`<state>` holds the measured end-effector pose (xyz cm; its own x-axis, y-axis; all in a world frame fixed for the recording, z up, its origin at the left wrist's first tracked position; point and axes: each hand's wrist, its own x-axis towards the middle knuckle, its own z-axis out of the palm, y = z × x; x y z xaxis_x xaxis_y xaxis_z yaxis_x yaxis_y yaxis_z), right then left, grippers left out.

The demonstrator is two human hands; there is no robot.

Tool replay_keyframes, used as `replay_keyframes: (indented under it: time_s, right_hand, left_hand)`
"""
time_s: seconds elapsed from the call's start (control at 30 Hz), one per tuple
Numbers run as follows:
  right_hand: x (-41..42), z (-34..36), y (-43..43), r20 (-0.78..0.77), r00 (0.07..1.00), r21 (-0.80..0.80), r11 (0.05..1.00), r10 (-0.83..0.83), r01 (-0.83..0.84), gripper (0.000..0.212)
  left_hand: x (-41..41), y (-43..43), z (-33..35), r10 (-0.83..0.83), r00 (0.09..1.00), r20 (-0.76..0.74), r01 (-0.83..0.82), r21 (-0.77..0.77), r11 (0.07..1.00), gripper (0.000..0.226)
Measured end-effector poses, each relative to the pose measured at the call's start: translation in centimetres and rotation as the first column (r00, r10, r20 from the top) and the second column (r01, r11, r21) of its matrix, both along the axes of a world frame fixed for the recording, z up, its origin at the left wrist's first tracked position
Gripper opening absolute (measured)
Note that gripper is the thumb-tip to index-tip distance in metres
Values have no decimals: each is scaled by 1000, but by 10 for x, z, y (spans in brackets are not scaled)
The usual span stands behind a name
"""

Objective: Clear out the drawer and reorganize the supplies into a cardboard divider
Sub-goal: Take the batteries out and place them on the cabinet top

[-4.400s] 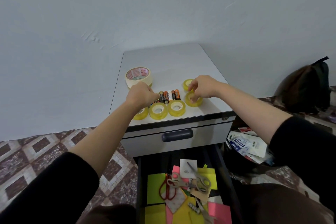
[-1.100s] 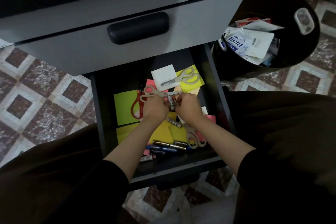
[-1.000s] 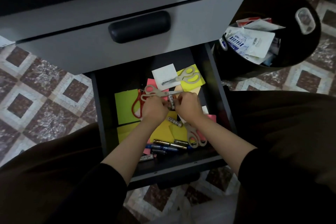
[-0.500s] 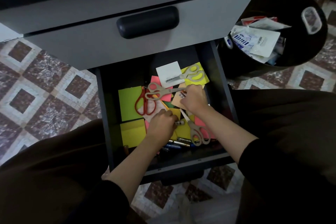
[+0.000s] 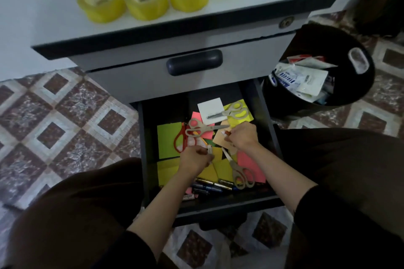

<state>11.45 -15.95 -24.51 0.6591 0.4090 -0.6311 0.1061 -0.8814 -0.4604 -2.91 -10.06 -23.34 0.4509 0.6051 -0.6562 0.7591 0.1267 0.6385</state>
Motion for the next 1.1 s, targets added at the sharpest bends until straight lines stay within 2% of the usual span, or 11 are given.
replay_keyframes:
  time_s: [0.07,0.2,0.33,0.4,0.5,0.63,0.83,1.1]
  right_hand:
    - [5,12,-2,-35,998,59,997,-50,52,32]
    - [12,55,-3,-144,984,223,965,-105,135,26]
    - [8,96,-9,-287,938,370,880,-196,297,25]
    - [6,115,-15,-344,921,404,857,-183,321,14]
    - [4,138,-26,-406,901,446,828,-152,340,28]
    - [0,165,-33,-473,872,515,763,-128,392,35]
    - [1,208,-29,-472,878,570,732,-79,373,21]
    - [21,266,-14,-385,922,648,700,-38,299,26]
  left_hand:
    - [-1,1,15,40,999,18,-40,-31,999,30]
    - [1,4,47,68,994,87,-65,-33,997,26]
    - [5,5,81,153,969,195,-137,-94,986,20]
    - [7,3,98,152,955,255,-131,-98,987,21]
    - [7,1,125,111,942,317,-98,-55,994,24]
    - [6,1,156,59,926,372,-66,8,998,26]
    - [10,4,201,29,908,418,-38,12,999,28]
    - [27,19,253,11,862,507,-69,95,993,28]
